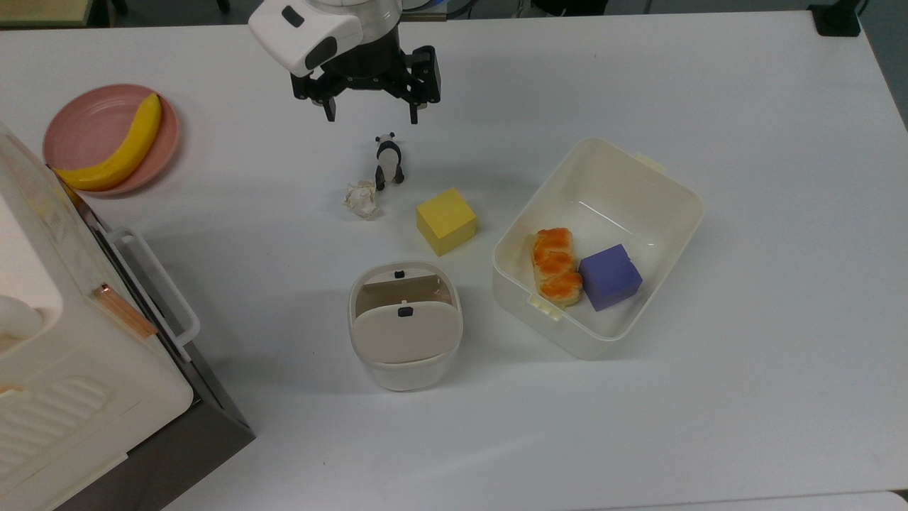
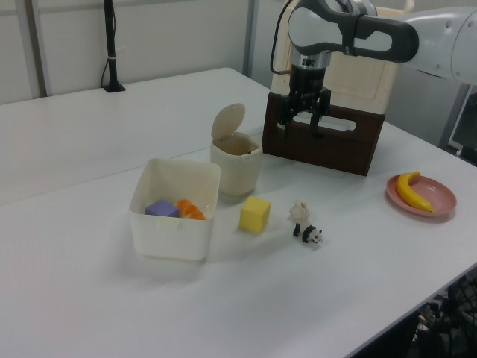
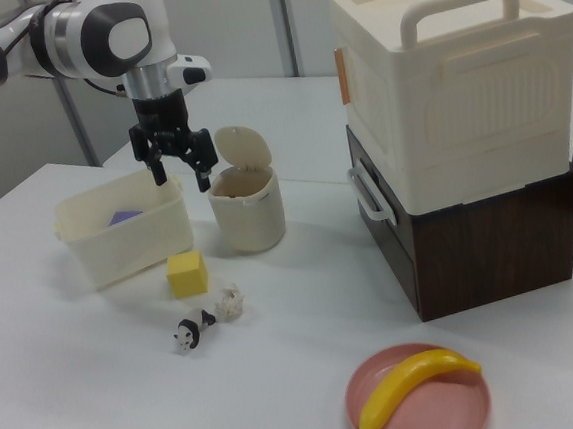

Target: Grab it up and put it in the trash

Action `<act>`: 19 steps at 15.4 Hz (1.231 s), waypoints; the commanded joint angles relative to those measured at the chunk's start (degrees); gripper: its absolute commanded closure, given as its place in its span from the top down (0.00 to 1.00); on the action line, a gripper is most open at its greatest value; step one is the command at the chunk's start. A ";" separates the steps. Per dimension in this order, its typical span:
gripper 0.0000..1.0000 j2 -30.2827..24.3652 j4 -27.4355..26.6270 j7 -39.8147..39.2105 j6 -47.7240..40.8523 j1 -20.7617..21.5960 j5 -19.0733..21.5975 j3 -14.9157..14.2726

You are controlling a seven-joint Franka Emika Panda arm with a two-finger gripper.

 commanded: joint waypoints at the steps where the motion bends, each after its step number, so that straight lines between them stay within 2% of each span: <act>1: 1.00 -0.54 -1.31 1.27 -0.57 0.27 0.23 0.12; 16: 1.00 -0.01 -1.22 1.18 -0.48 0.44 0.15 0.12; 19: 1.00 0.08 -2.96 -1.62 -0.65 0.09 0.15 0.12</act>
